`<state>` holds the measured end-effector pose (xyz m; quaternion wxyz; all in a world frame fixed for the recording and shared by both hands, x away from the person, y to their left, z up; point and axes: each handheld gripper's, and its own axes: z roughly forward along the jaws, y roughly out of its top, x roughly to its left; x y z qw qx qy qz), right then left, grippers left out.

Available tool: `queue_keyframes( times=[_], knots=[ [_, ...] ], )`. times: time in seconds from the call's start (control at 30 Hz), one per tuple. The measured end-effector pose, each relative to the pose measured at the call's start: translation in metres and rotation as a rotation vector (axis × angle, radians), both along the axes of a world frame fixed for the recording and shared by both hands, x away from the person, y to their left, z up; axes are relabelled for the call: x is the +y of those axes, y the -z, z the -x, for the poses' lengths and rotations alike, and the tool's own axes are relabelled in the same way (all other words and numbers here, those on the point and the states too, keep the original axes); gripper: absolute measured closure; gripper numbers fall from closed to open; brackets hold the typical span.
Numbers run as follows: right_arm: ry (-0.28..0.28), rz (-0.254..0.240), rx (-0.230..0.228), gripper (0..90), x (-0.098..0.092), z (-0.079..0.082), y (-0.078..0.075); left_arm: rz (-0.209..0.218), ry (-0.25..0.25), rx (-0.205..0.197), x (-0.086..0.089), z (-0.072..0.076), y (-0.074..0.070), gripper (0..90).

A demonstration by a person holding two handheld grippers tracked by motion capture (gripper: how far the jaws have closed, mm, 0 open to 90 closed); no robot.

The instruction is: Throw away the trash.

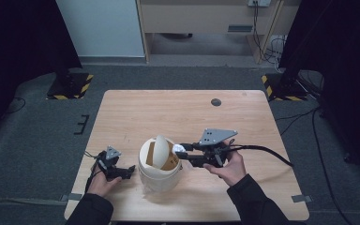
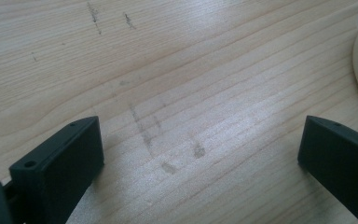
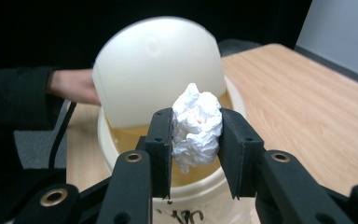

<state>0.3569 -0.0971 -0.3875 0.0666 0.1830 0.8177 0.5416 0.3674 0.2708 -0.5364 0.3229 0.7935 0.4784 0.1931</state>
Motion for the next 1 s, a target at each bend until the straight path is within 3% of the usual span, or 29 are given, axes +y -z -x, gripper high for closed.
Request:
queue_keyframes(
  times=[0.33,1.0],
  knots=[
    [-0.018,0.067,0.017,66.3,0.007,0.000,0.011,0.000,0.000,0.000,0.000,0.000,0.000,0.0],
    [-0.032,0.086,0.031,66.1,0.022,-0.002,0.025,0.000,0.000,0.000,0.000,0.000,0.000,0.0]
  ],
)
